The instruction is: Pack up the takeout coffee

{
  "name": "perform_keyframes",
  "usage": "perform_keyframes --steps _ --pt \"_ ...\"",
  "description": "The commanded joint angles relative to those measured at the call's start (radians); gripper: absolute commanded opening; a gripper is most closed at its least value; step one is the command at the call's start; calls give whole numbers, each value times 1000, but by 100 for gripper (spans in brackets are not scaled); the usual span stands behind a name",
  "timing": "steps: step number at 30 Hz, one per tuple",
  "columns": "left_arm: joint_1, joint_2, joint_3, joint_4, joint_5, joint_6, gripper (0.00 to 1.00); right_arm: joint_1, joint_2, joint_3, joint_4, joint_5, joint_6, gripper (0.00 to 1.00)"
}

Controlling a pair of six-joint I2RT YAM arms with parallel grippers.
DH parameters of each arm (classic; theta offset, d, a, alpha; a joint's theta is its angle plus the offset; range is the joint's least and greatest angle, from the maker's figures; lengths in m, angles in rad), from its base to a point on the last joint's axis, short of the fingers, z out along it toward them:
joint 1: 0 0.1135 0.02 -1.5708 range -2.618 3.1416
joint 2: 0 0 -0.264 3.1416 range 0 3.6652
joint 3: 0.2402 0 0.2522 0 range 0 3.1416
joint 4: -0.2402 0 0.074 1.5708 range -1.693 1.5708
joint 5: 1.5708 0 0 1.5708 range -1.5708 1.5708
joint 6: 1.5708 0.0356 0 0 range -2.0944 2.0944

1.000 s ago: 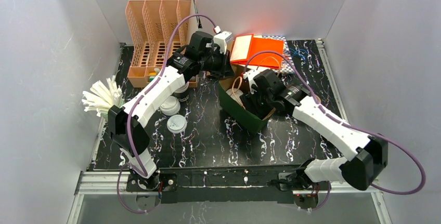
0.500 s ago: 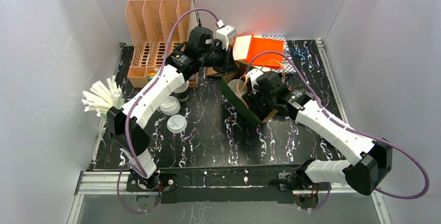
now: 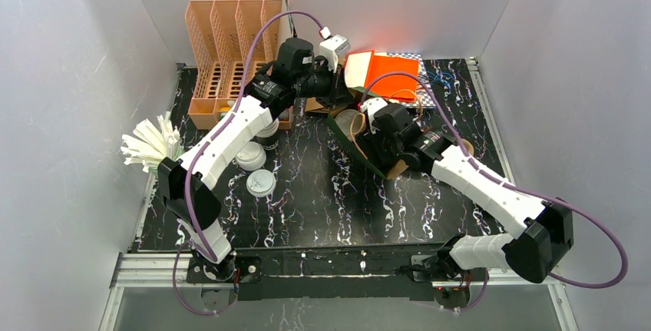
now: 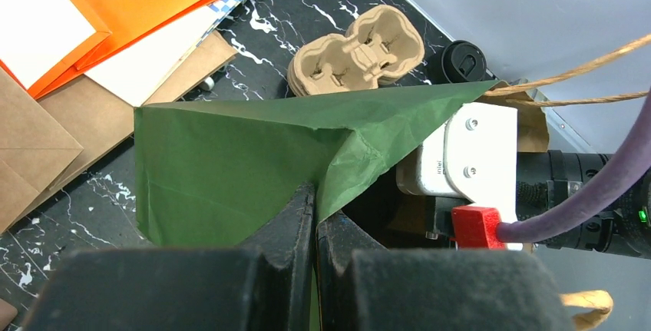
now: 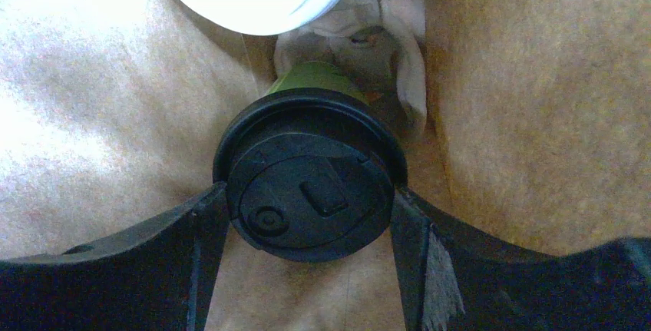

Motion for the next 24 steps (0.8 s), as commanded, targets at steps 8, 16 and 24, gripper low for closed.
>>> perform_keyframes --steps 8,16,24 --pt "3 -83 -16 -11 16 28 0 -4 -76 -32 30 164 -21 22" --pt "3 -119 -72 -18 10 39 0 -3 -101 -37 13 199 -21 21" --pt "3 -128 -75 -18 13 23 0 -3 -95 -19 -17 193 7 21"
